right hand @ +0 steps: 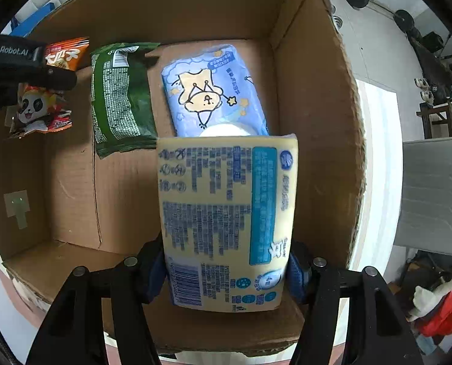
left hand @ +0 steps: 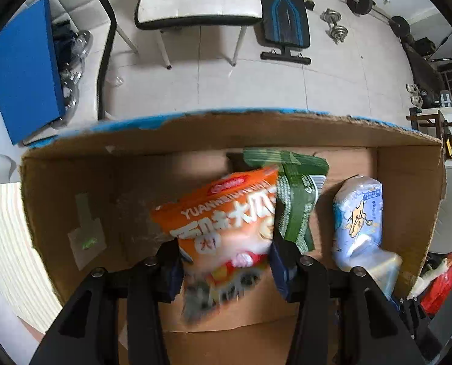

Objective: Organize soft objects
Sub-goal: 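Lower both items into the box and open both tools, then grasp the black snack bag with left tool while right tool grasps yellow sponge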

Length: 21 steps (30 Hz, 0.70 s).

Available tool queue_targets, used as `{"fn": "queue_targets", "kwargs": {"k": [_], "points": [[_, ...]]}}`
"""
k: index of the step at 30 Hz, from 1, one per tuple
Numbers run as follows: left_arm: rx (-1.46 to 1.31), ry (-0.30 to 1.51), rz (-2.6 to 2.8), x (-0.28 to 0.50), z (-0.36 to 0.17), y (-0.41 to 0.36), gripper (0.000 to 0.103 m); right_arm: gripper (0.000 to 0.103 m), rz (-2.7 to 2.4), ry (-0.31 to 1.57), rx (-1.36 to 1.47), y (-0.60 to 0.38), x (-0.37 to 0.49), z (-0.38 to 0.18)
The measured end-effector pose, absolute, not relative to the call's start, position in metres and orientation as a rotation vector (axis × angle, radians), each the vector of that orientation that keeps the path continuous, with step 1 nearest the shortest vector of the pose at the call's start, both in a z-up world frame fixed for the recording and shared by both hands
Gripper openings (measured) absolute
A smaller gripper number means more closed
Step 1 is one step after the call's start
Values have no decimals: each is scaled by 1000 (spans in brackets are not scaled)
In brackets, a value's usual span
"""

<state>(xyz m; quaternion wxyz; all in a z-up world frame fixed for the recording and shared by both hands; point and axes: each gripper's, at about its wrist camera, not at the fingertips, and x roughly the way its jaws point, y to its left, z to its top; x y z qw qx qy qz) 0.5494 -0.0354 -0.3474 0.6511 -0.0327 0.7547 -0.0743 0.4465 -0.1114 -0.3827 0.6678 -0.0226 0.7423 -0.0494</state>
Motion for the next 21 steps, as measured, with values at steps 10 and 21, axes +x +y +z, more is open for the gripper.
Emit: {"fn": "queue_targets", "kwargs": {"k": [10, 21], "points": [[-47, 1637, -180, 531, -306, -34, 82, 88, -109, 1644, -10, -105, 442, -357], [-22, 1485, -185, 452, -243, -24, 96, 103, -103, 1539, 38, -98, 422, -306]]}}
